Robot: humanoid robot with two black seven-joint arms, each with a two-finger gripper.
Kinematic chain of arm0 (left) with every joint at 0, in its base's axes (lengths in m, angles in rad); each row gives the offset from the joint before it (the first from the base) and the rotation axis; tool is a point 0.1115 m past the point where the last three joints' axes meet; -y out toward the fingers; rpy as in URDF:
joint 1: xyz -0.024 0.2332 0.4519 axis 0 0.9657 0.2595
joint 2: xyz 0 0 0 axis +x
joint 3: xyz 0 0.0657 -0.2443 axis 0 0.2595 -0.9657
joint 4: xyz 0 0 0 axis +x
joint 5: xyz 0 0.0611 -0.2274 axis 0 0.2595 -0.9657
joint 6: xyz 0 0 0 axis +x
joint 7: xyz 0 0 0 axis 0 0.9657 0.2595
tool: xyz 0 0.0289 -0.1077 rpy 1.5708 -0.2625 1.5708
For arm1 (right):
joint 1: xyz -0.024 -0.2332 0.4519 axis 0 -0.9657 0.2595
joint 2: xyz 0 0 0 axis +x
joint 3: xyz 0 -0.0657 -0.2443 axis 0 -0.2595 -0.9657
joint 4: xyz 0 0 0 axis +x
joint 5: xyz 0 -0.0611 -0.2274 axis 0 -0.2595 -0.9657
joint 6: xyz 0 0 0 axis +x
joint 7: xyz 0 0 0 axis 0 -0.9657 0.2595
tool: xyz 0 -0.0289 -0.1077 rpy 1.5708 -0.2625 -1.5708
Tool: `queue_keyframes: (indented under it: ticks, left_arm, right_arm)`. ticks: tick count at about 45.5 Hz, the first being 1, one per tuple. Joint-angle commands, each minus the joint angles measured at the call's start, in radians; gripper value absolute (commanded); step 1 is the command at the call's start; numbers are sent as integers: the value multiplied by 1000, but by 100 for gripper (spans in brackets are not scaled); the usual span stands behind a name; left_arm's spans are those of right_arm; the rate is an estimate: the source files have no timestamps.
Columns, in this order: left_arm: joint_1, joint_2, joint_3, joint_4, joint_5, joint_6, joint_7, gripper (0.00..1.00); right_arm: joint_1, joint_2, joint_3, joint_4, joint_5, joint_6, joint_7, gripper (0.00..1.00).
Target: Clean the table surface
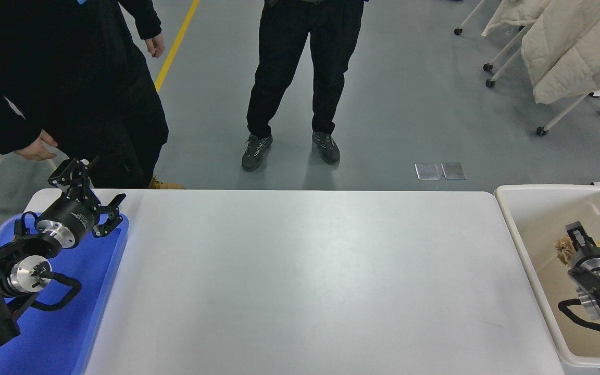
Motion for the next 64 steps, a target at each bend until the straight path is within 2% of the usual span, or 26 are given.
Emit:
queue_keyframes:
  ticks: [1,7,11,16,19,22,32,46,53,59,64]
  left_arm:
    - [0,0,0,0,0,0,0,100]
    - [0,0,0,0,0,0,0,100]
    - [-1,0,0,0,0,0,0,100]
    - [-1,0,0,0,0,0,0,100]
    - [-1,0,0,0,0,0,0,100]
    - [0,0,0,0,0,0,0,100]
    - [0,0,0,0,0,0,0,100]
    - [0,0,0,0,0,0,0,100]
    - [-1,0,0,0,0,0,0,100]
    - [0,0,0,0,0,0,0,100]
    - [-1,0,0,0,0,0,0,100]
  right_arm:
    - [10,-100,7,81,5,2,3,100]
    - [-1,-175,22,223,5,-1,20,100]
    - [-8,-256,111,379,5,-3,46,100]
    - [-68,-321,336,581,5,0,52,100]
    - [-123,-318,550,680,4,5,52,100]
    - [-153,-304,659,723,4,9,52,100]
    - [-173,-186,774,748,4,9,53,100]
    - [-231,125,992,733,-12,9,58,100]
    - [-242,273,1102,731,-15,20,124,100]
    - [-245,380,1165,721,-45,75,199,100]
    - [-239,388,1177,694,-125,86,245,100]
